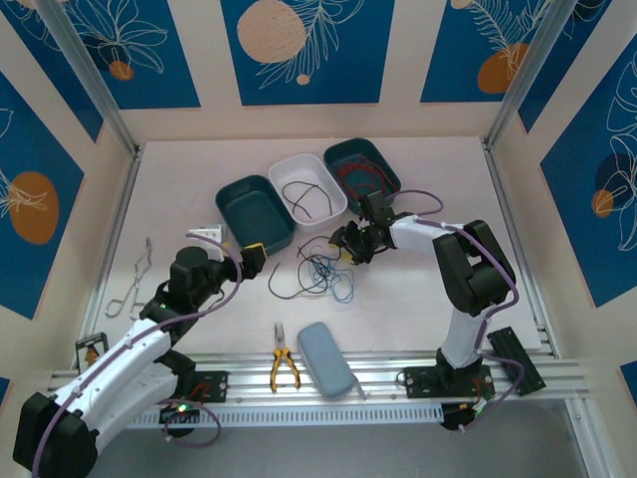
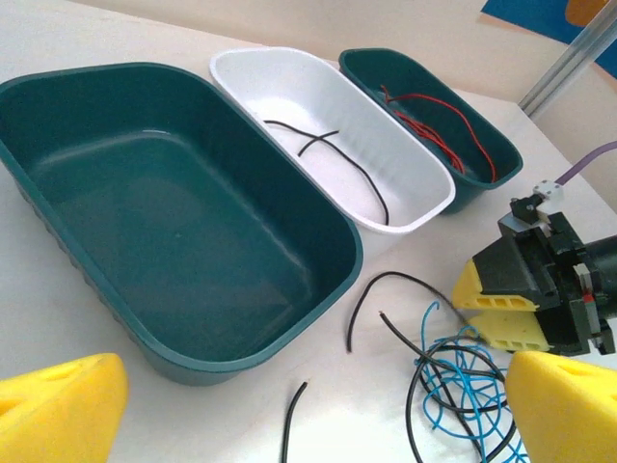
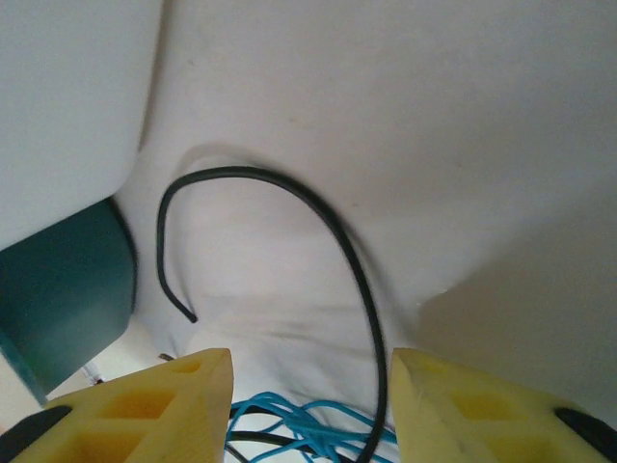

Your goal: Untangle the cables

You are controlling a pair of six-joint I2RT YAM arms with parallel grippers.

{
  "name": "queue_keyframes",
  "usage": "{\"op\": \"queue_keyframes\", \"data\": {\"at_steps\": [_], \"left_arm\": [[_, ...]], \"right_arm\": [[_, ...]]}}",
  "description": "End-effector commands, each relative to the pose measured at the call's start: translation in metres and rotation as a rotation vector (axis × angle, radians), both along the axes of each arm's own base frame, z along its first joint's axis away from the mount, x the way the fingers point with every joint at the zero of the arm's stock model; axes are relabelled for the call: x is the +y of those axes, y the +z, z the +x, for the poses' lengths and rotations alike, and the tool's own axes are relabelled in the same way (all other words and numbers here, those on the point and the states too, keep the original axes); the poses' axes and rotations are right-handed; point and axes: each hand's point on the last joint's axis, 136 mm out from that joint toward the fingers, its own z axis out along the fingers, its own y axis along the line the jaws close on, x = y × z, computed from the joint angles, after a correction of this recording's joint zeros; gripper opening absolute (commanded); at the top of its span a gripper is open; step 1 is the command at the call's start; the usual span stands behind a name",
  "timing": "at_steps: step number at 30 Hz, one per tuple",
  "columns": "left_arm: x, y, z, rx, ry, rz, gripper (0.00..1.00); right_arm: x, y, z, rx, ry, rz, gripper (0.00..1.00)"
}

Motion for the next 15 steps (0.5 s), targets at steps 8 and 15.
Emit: {"op": "queue_keyframes", "data": {"at_steps": [8, 15], "left_arm": [[-0.005, 0.0, 0.003, 0.003, -0.011, -0.022, 1.0], [-0.006, 0.0, 0.002, 0.009, -0.017, -0.018, 1.0]], "right_arm": [[-0.01, 0.012, -0.013, -0.01, -0.003, -0.032, 0.47], [0.003, -0.004, -0.008, 0.014, -0.002, 0.033, 0.46]]}}
